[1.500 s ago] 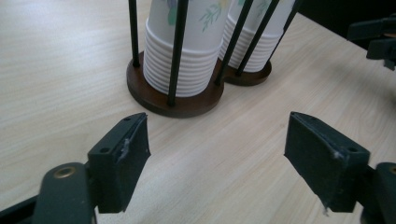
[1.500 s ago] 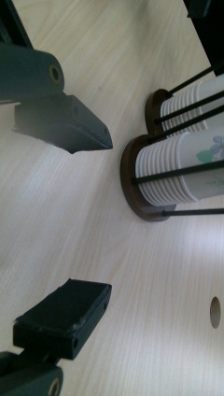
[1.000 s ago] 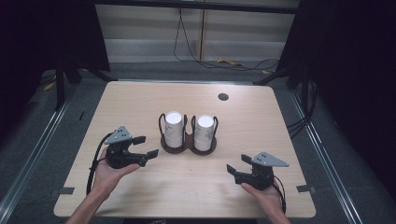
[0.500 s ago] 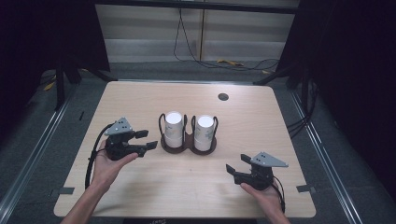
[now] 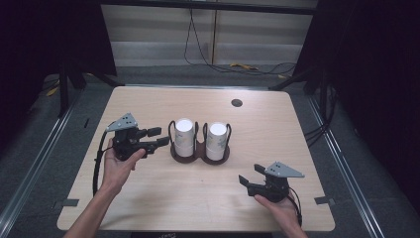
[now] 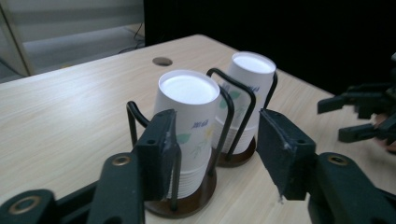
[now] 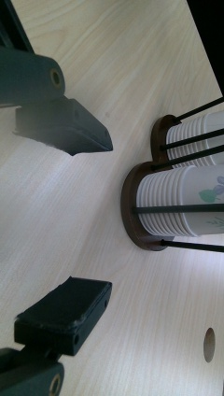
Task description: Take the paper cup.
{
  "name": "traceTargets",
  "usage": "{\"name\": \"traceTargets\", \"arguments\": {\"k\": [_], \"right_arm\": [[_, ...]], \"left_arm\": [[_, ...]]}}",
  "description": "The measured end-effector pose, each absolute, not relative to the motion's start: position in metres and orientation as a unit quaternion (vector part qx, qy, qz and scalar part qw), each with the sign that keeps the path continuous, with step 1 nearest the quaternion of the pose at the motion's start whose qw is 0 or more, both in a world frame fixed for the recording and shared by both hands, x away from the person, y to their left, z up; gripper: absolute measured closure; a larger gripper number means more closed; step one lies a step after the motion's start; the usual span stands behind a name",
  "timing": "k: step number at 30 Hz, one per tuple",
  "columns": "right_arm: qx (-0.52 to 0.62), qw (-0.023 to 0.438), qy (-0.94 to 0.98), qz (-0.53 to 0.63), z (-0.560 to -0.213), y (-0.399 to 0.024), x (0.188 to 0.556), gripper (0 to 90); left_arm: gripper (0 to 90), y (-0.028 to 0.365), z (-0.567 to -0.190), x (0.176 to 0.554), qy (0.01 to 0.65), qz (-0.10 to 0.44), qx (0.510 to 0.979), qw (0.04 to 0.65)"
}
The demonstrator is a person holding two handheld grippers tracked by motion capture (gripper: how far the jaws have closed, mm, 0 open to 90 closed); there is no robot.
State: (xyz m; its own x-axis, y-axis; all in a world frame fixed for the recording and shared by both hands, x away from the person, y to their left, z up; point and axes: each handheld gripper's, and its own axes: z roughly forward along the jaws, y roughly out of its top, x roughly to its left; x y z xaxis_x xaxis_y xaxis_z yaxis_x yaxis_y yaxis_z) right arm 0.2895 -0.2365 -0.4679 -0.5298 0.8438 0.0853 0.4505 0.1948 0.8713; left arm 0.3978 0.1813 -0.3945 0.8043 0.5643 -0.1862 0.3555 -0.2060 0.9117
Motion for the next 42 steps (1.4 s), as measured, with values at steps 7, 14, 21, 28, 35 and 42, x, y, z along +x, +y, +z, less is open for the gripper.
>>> {"name": "traceTargets", "arguments": {"k": [7, 14, 21, 28, 35, 42], "right_arm": [[0.435, 0.211, 0.745, 0.460, -0.468, -0.236, 0.289, 27.0], [0.430, 0.210, 0.748, 0.460, -0.469, -0.235, 0.290, 27.0], [0.426, 0.211, 0.750, 0.460, -0.469, -0.235, 0.290, 26.8], [0.428, 0.209, 0.749, 0.460, -0.470, -0.235, 0.290, 26.2], [0.429, 0.206, 0.747, 0.465, -0.470, -0.235, 0.290, 23.0], [0.427, 0.197, 0.745, 0.472, -0.471, -0.235, 0.291, 15.0]], "left_arm": [[40.4, 0.168, -0.393, 0.406, 0.298, 0.103, 0.789, 0.527], [29.9, 0.155, -0.382, 0.412, 0.286, 0.108, 0.803, 0.511], [25.5, 0.138, -0.380, 0.427, 0.295, 0.124, 0.813, 0.486], [27.3, 0.125, -0.374, 0.436, 0.281, 0.118, 0.820, 0.484], [27.5, 0.120, -0.377, 0.451, 0.291, 0.096, 0.822, 0.480], [28.5, 0.118, -0.381, 0.457, 0.292, 0.100, 0.824, 0.475]]}}
